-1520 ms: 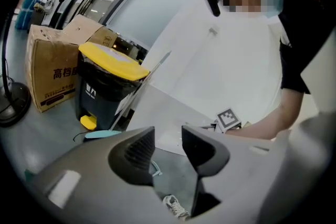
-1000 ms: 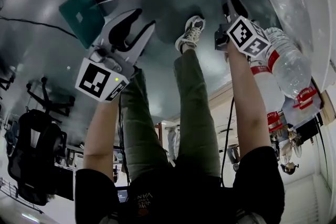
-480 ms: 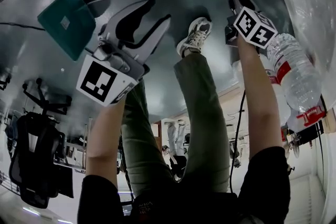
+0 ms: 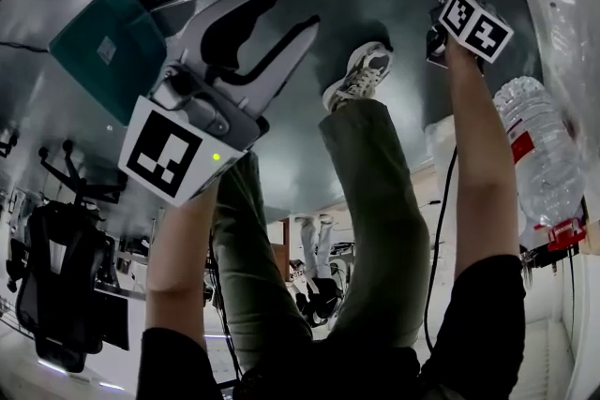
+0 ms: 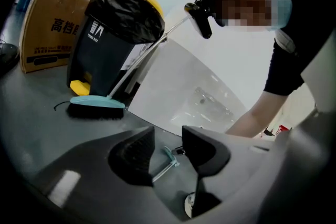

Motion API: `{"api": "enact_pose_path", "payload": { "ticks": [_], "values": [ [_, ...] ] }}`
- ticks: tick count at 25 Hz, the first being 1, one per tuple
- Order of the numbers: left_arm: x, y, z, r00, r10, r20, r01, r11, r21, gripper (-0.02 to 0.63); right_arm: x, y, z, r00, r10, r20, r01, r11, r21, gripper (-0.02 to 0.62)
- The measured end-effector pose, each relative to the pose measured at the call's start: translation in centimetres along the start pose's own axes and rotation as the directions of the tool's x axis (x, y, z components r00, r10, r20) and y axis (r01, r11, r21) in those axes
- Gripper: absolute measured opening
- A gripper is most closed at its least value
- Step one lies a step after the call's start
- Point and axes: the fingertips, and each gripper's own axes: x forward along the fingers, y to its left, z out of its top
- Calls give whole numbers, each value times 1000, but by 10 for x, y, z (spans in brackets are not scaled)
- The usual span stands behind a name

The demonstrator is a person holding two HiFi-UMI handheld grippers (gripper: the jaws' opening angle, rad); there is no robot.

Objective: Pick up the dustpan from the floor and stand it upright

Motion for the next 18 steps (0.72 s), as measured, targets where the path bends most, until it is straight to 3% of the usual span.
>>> {"api": "enact_pose_path", "payload": {
  "ticks": [12, 14, 18],
  "values": [
    [8, 1, 1, 1000, -4, 2, 4, 1000, 10, 173, 35, 2, -11, 994, -32, -106, 16, 989, -145, 111],
    [8, 1, 0, 1000, -3, -7, 4, 1000, 7, 173, 37, 1, -13, 992, -43, -119, 23, 987, -162, 67],
    [8, 2, -1, 1000, -9, -18, 9, 1000, 15, 173, 35, 1, -15, 989, -40, -140, 17, 986, -167, 64]
  ]
}}
